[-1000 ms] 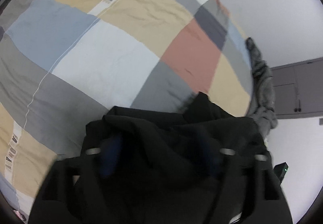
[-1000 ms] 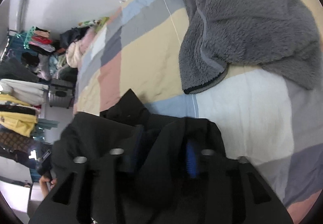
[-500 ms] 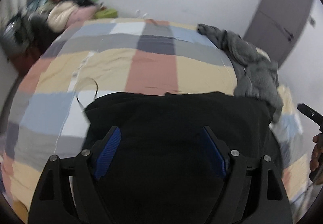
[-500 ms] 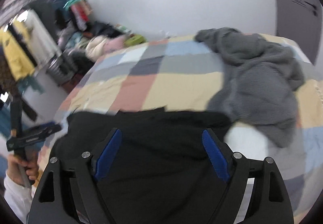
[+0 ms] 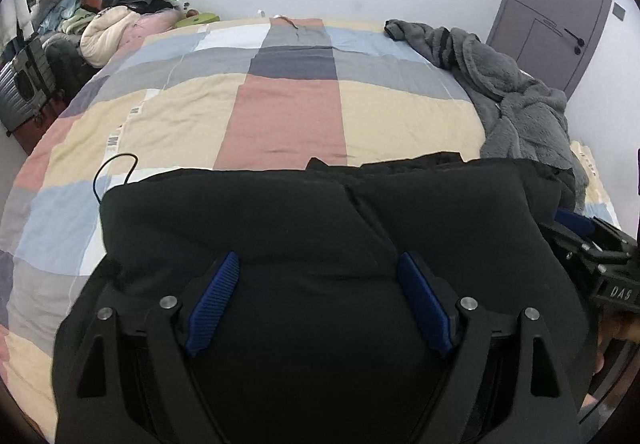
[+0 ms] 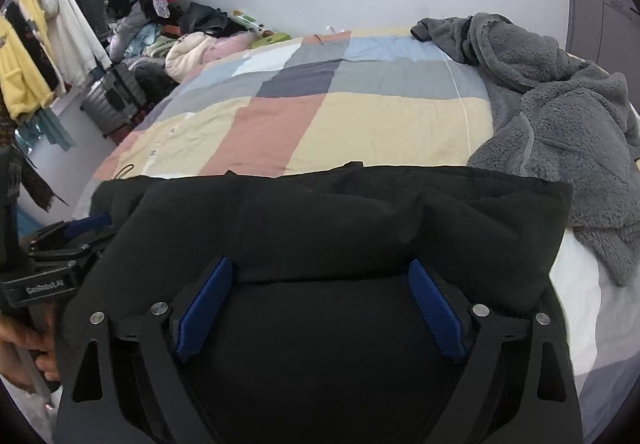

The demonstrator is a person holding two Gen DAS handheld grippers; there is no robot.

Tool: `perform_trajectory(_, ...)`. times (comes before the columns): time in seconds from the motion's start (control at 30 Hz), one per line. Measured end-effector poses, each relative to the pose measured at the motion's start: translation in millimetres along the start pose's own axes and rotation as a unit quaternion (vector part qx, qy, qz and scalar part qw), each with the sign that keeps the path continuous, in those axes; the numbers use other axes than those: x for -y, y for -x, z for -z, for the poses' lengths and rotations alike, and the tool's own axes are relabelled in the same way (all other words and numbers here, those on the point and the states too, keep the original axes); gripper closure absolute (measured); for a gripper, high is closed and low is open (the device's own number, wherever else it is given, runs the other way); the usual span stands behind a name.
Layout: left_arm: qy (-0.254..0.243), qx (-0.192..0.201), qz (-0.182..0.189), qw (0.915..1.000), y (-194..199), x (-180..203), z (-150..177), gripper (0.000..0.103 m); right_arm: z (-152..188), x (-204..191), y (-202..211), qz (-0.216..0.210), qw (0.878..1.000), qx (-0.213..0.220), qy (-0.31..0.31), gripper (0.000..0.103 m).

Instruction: Fold large clothes

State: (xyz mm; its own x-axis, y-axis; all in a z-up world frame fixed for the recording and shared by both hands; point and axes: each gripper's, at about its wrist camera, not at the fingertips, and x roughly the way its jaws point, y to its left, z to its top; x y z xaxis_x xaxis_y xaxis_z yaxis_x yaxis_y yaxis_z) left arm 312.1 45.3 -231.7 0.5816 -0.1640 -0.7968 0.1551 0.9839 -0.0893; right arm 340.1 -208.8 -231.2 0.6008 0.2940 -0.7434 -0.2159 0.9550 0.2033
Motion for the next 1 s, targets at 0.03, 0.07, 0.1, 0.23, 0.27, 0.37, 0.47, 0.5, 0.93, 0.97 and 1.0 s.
perform_trajectory(0.03, 0.0, 0.003, -0.003, 1.0, -3.8, 1.2, -0.1, 0.02, 0.0, -0.9, -4.4, 0.005, 1.0, 0.002, 0.003, 0.012)
perform_trajectory(0.07, -0.002, 0.005, -0.007, 1.0, -7.2, 1.8, -0.4, 0.02, -0.2, -0.8, -7.6, 0.009, 1.0, 0.005, 0.006, 0.011)
perform_trajectory(0.1, -0.002, 0.007, -0.009, 0.9999, -10.6, 3.0, -0.3, 0.02, -1.0, -0.5, -10.9, 0.012, 1.0, 0.006, 0.008, 0.01)
perform_trajectory(0.23, 0.007, 0.012, -0.011, 0.9998, -24.4, 1.6, -0.8, 0.02, -6.8, 3.4, -27.0, 0.017, 1.0, 0.009, 0.012, 0.009)
perform_trajectory(0.27, 0.008, 0.012, -0.014, 0.9998, -27.0, 1.7, -1.3, 0.02, -7.3, 4.4, -29.7, 0.017, 1.0, 0.009, 0.01, 0.008)
perform_trajectory(0.37, 0.011, 0.007, -0.018, 0.9998, -33.3, 2.8, -4.8, 0.02, -10.7, 8.5, -39.3, 0.018, 1.0, 0.006, 0.007, 0.007)
perform_trajectory(0.47, 0.012, 0.004, -0.023, 0.9997, -35.3, 3.8, -6.1, 0.02, -8.9, 9.5, -40.9, 0.018, 1.0, 0.003, 0.004, 0.007)
perform_trajectory(0.5, 0.011, 0.003, -0.024, 0.9997, -34.4, 4.3, -5.9, 0.02, -7.7, 8.6, -39.4, 0.017, 1.0, 0.003, 0.005, 0.007)
perform_trajectory(0.93, 0.055, 0.059, -0.038, 0.996, 63.2, -51.1, 34.6, 0.014, 19.9, 40.5, 65.9, 0.013, 0.997, 0.074, 0.003, 0.008)
perform_trajectory(0.97, 0.07, 0.07, -0.043, 0.9942, 72.4, -62.7, 41.3, 0.013, 25.5, 49.3, 74.6, 0.019, 0.997, 0.078, -0.005, 0.008)
perform_trajectory(1.0, 0.094, 0.081, -0.05, 0.991, 82.9, -80.3, 52.9, 0.011, 29.0, 57.0, 79.5, 0.02, 0.997, 0.079, -0.012, 0.008)
